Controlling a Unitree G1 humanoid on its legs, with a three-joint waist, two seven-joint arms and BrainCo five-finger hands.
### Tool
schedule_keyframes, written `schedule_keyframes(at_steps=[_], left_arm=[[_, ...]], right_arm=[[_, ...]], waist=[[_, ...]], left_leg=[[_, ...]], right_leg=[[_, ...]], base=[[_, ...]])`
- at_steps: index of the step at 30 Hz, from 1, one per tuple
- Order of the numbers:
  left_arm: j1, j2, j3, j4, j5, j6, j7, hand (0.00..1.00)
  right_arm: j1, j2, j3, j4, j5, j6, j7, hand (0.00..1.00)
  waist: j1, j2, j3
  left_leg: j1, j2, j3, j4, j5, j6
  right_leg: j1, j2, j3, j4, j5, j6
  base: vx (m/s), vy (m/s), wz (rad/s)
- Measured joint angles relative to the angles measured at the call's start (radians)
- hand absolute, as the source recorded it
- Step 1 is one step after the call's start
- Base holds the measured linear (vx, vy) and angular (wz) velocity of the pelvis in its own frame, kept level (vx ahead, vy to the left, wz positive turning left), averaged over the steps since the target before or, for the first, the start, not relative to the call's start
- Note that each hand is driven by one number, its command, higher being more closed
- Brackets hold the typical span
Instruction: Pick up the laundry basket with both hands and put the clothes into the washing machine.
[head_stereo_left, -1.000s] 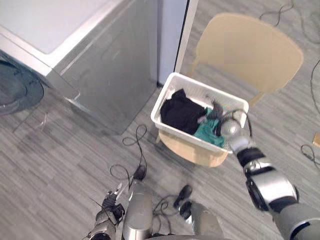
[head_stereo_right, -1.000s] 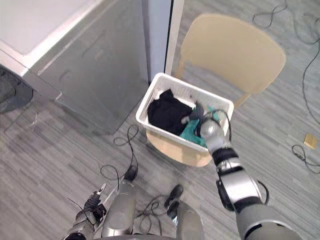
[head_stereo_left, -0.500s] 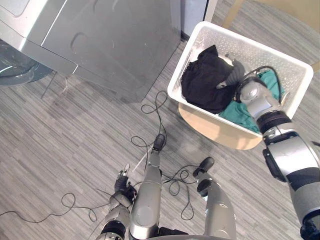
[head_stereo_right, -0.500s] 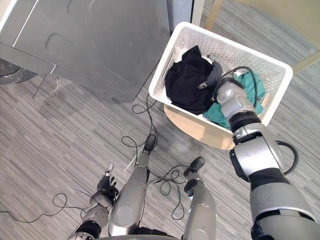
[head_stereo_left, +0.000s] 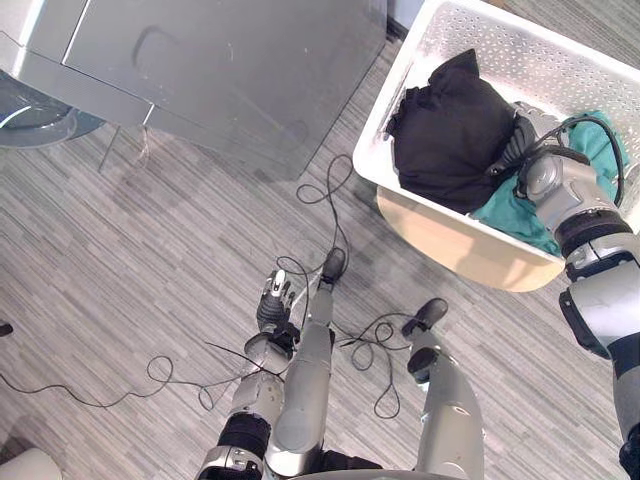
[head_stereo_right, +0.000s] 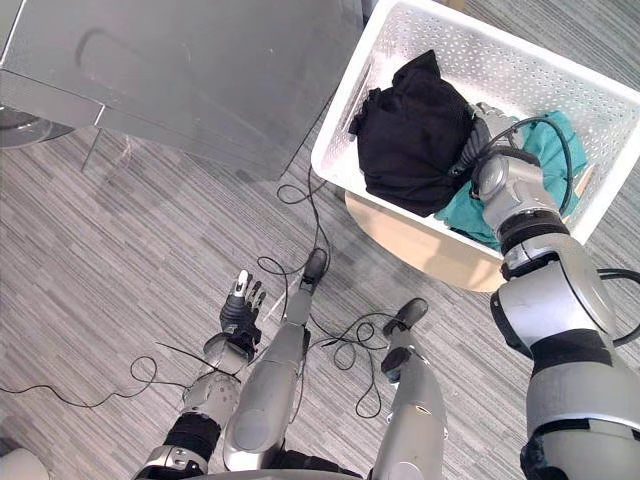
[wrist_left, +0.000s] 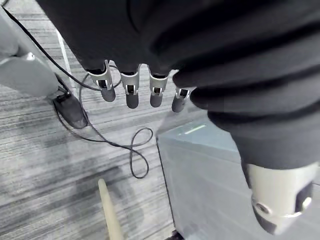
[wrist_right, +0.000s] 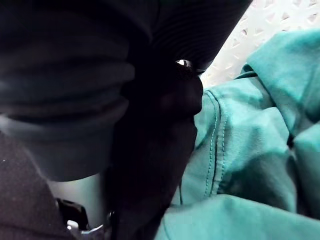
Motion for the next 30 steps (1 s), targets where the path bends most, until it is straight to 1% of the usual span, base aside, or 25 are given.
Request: schedule_keyframes(at_steps=[3, 6, 8, 11, 13, 15, 16, 17, 18, 19, 20, 22, 23, 24, 25, 26, 27, 29, 30], left_arm=[[0.014, 0.000, 0.000, -0.032, -0.011, 0.007, 0.000, 0.00], [0.028, 0.000, 0.001, -0.060, -0.033, 0.013, 0.001, 0.00], [0.042, 0.000, 0.002, -0.102, -0.039, 0.014, 0.001, 0.00], [0.050, -0.002, 0.002, -0.169, -0.040, 0.011, 0.001, 0.00], [0.050, -0.001, 0.001, -0.193, -0.040, 0.010, 0.002, 0.00], [0.048, 0.000, 0.000, -0.204, -0.037, 0.010, 0.004, 0.00], [0.048, 0.000, 0.000, -0.207, -0.036, 0.010, 0.004, 0.00], [0.049, 0.001, 0.000, -0.211, -0.031, 0.009, 0.008, 0.00], [0.055, 0.002, -0.002, -0.225, -0.013, 0.009, 0.015, 0.00], [0.055, 0.002, -0.007, -0.229, 0.008, 0.008, 0.019, 0.00], [0.056, 0.007, -0.029, -0.235, 0.075, 0.008, 0.034, 0.00], [0.057, 0.019, -0.048, -0.236, 0.128, 0.009, 0.045, 0.00], [0.063, 0.027, -0.051, -0.242, 0.159, 0.009, 0.051, 0.00], [0.077, 0.043, -0.049, -0.257, 0.211, 0.009, 0.059, 0.00], [0.098, 0.065, -0.050, -0.275, 0.252, 0.008, 0.071, 0.00], [0.107, 0.072, -0.050, -0.275, 0.274, 0.009, 0.072, 0.00], [0.126, 0.089, -0.050, -0.275, 0.313, 0.009, 0.073, 0.00], [0.153, 0.118, -0.072, -0.277, 0.406, 0.011, 0.077, 0.00], [0.159, 0.120, -0.077, -0.281, 0.432, 0.011, 0.081, 0.00]], right_arm=[[-0.012, 0.011, -0.008, 0.018, 0.000, 0.027, 0.001, 1.00], [-0.015, 0.014, -0.051, 0.021, 0.000, 0.039, 0.001, 1.00], [-0.021, 0.014, -0.073, 0.018, 0.009, 0.039, 0.001, 1.00], [-0.016, 0.018, -0.125, 0.005, 0.054, 0.034, -0.005, 1.00], [-0.004, 0.043, -0.185, 0.003, 0.085, 0.026, -0.011, 1.00], [0.049, 0.093, -0.276, -0.040, 0.117, 0.028, -0.046, 1.00], [0.060, 0.104, -0.306, -0.058, 0.122, 0.028, -0.050, 1.00], [0.072, 0.127, -0.359, -0.101, 0.136, 0.029, -0.065, 1.00], [0.077, 0.145, -0.411, -0.167, 0.156, 0.028, -0.093, 1.00], [0.081, 0.147, -0.439, -0.204, 0.160, 0.028, -0.110, 1.00], [0.102, 0.148, -0.524, -0.330, 0.164, 0.024, -0.170, 1.00], [0.109, 0.148, -0.583, -0.396, 0.164, 0.023, -0.210, 1.00], [0.111, 0.150, -0.618, -0.435, 0.164, 0.023, -0.235, 1.00], [0.124, 0.163, -0.658, -0.499, 0.164, 0.023, -0.268, 1.00], [0.163, 0.180, -0.697, -0.585, 0.164, 0.021, -0.294, 1.00], [0.186, 0.189, -0.710, -0.622, 0.163, 0.020, -0.307, 1.00], [0.232, 0.216, -0.738, -0.688, 0.161, 0.017, -0.331, 1.00], [0.315, 0.255, -0.777, -0.793, 0.153, 0.012, -0.358, 1.00], [0.335, 0.266, -0.786, -0.820, 0.153, 0.008, -0.362, 1.00]], waist=[[0.003, 0.000, 0.000], [0.005, 0.001, -0.001], [0.005, 0.001, -0.003], [0.003, 0.001, -0.004], [0.002, 0.001, -0.004], [-0.003, 0.000, -0.004], [-0.004, 0.000, -0.004], [-0.016, 0.000, -0.004], [-0.035, 0.000, -0.004], [-0.040, 0.000, -0.004], [-0.054, -0.003, -0.005], [-0.058, -0.005, -0.006], [-0.065, -0.014, -0.011], [-0.081, -0.030, -0.020], [-0.090, -0.059, -0.036], [-0.095, -0.072, -0.047], [-0.109, -0.096, -0.069], [-0.114, -0.137, -0.110], [-0.115, -0.144, -0.117]], left_leg=[[-0.003, -0.009, 0.001, 0.009, 0.000, 0.000], [-0.003, -0.014, 0.001, 0.009, 0.000, 0.000], [-0.003, -0.016, 0.002, 0.010, 0.000, 0.000], [0.004, -0.013, 0.008, 0.013, 0.000, 0.000], [0.018, -0.007, 0.015, 0.013, 0.000, 0.000], [0.054, 0.002, 0.030, 0.013, 0.000, 0.000], [0.064, 0.004, 0.032, 0.013, 0.000, 0.000], [0.084, 0.008, 0.038, 0.013, 0.000, 0.000], [0.100, 0.014, 0.042, 0.012, 0.000, 0.000], [0.110, 0.017, 0.043, 0.011, 0.000, 0.000], [0.139, 0.022, 0.045, 0.010, -0.001, 0.001], [0.160, 0.025, 0.047, 0.009, -0.001, 0.001], [0.174, 0.026, 0.051, 0.009, -0.001, 0.001], [0.188, 0.025, 0.053, 0.009, -0.001, 0.001], [0.204, 0.025, 0.059, 0.009, -0.006, 0.010], [0.210, 0.025, 0.061, 0.009, -0.011, 0.017], [0.226, 0.023, 0.063, 0.009, -0.020, 0.029], [0.260, 0.022, 0.087, 0.010, -0.036, 0.051], [0.273, 0.021, 0.092, 0.009, -0.041, 0.052]], right_leg=[[0.001, -0.009, 0.000, 0.004, -0.005, -0.002], [0.002, -0.014, 0.000, 0.004, -0.005, 0.000], [0.002, -0.017, 0.001, 0.004, -0.002, 0.001], [0.007, -0.014, 0.005, 0.004, 0.006, 0.004], [0.017, -0.008, 0.008, 0.003, 0.011, 0.000], [0.049, 0.002, 0.019, -0.002, 0.015, -0.003], [0.057, 0.004, 0.022, -0.003, 0.015, -0.003], [0.075, 0.010, 0.026, -0.007, 0.016, -0.004], [0.095, 0.018, 0.025, -0.015, 0.019, -0.008], [0.104, 0.022, 0.026, -0.018, 0.019, -0.009], [0.130, 0.028, 0.024, -0.018, 0.019, -0.009], [0.149, 0.031, 0.024, -0.020, 0.019, -0.009], [0.161, 0.032, 0.026, -0.022, 0.018, -0.008], [0.176, 0.035, 0.026, -0.026, 0.012, -0.004], [0.187, 0.037, 0.032, -0.026, 0.008, -0.001], [0.192, 0.038, 0.033, -0.026, 0.006, 0.000], [0.210, 0.038, 0.032, -0.027, 0.000, 0.002], [0.234, 0.038, 0.052, -0.036, 0.001, 0.004], [0.245, 0.038, 0.055, -0.039, 0.001, 0.005]], base=[[-0.03, -0.042, 0.05], [-0.02, -0.039, 0.04], [-0.02, -0.057, 0.00], [-0.02, -0.077, -0.06], [-0.01, -0.084, -0.12], [-0.01, -0.118, -0.15], [-0.03, -0.127, -0.15], [-0.05, -0.103, -0.12], [-0.05, -0.102, -0.10], [-0.08, -0.117, -0.07], [-0.06, -0.094, -0.06], [-0.05, -0.070, -0.05], [-0.07, -0.070, -0.03], [-0.07, -0.071, -0.09], [-0.05, -0.066, -0.08], [0.00, -0.049, -0.04], [0.03, -0.041, -0.03], [0.06, -0.025, -0.15], [0.06, -0.006, -0.19]])
